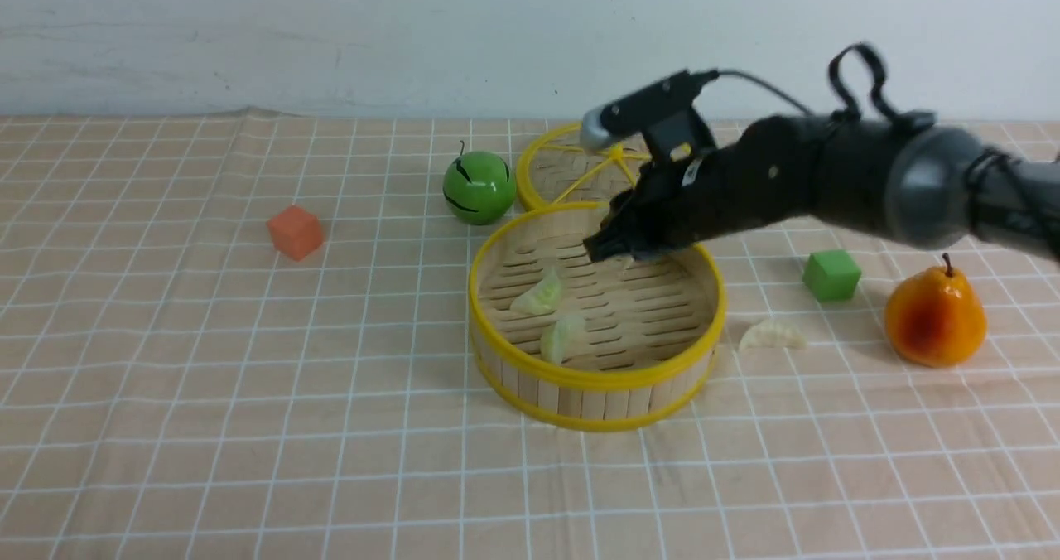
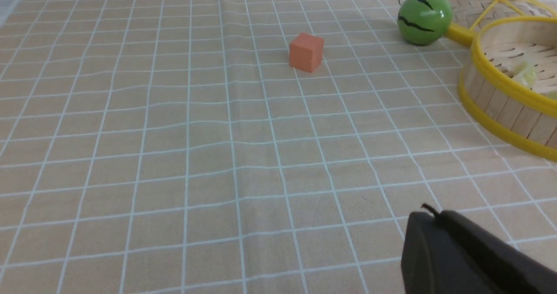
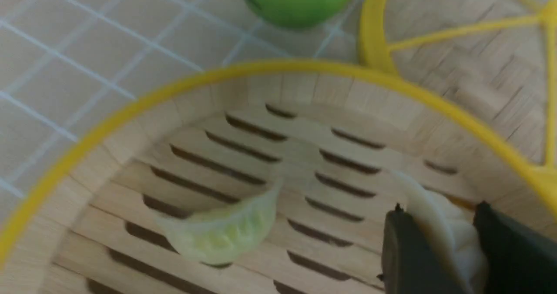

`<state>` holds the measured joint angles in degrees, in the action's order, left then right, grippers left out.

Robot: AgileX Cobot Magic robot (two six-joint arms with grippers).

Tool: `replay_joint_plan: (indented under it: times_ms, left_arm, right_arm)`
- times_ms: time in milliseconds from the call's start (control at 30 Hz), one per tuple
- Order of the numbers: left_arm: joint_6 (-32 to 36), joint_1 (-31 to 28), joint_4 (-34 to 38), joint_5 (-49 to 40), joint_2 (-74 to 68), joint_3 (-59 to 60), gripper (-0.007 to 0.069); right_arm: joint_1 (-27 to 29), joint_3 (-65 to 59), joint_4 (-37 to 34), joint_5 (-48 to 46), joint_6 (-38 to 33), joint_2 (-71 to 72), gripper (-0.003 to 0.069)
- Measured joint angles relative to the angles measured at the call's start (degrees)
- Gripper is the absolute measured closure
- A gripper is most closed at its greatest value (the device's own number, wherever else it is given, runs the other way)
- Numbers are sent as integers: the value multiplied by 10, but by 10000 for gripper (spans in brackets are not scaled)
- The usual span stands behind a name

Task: Put the dumplings into the steamer on the table with the brown tablecloth.
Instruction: 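Place the dumpling in the bamboo steamer basket with the right gripper, then reach for and grasp a dumpling lying on the table beside the steamer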

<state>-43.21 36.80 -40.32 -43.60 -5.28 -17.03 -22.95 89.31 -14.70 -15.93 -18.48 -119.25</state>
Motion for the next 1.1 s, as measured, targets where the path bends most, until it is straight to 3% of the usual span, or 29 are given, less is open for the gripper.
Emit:
replay_joint_plan:
  times_ms: [167,367,433,567,767,900,1100]
  left_arm:
    - [0,0,0,0,0,0,638]
    - [0,0,0,0,0,0,638]
    - [0,0,0,0,0,0,638]
    - [0,0,-3,0,0,0,638]
    - [0,0,-5,0,0,0,638]
    - [0,0,-6,0,0,0,638]
    - [-1,0,-6,0,0,0,638]
  right_arm:
    - [0,1,-7,8,0,-34,400]
    - [0,27,1,-89,-3,21,160]
    - [0,39,34,-132,-6,60,116]
    - [9,48,94,-178,-3,116,97]
    - [92,25,134,-269,81,115,96]
    - [138,1,121,-289,90,57,96]
    - [146,-1,70,-277,51,15,96]
